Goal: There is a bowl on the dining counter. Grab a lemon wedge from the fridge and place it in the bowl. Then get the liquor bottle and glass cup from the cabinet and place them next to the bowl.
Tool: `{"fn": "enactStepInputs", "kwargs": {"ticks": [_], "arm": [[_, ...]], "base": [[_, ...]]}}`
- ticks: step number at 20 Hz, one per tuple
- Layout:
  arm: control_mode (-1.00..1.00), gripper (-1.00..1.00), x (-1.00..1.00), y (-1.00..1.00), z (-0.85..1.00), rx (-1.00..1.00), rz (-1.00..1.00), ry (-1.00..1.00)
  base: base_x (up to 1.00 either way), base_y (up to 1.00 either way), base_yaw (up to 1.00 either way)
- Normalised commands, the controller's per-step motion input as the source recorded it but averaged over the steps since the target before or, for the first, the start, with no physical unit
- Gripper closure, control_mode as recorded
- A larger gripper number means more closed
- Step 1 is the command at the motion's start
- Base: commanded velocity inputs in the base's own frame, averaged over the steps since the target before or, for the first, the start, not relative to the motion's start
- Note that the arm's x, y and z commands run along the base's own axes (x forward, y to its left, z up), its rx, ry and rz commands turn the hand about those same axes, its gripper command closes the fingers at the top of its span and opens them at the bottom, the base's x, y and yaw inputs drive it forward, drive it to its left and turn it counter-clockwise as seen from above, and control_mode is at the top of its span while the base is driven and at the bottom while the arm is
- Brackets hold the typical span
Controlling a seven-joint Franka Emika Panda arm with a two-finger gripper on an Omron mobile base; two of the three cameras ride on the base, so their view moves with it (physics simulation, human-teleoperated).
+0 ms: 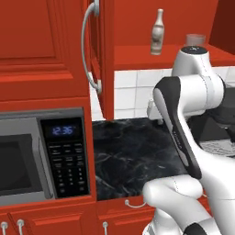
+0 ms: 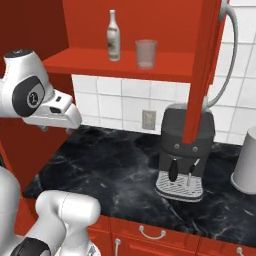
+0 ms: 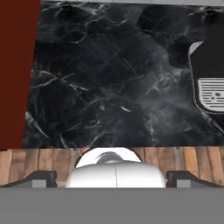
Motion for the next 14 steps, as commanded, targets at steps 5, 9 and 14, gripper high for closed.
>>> {"fn": "enactStepInputs", "kwargs": {"ticks": [5, 9, 14], "arm": [[1.00, -1.00, 0.00, 0.00, 0.00, 0.00, 0.00, 0.00], [1.00, -1.00, 0.00, 0.00, 0.00, 0.00, 0.00, 0.00], [-1.00, -1.00, 0.19, -0.39, 0.13, 0.04, 0.07, -0.01]], "base": [[0.66, -0.57, 0.16], [0.66, -0.54, 0.09], [0.00, 0.00, 0.00]]}}
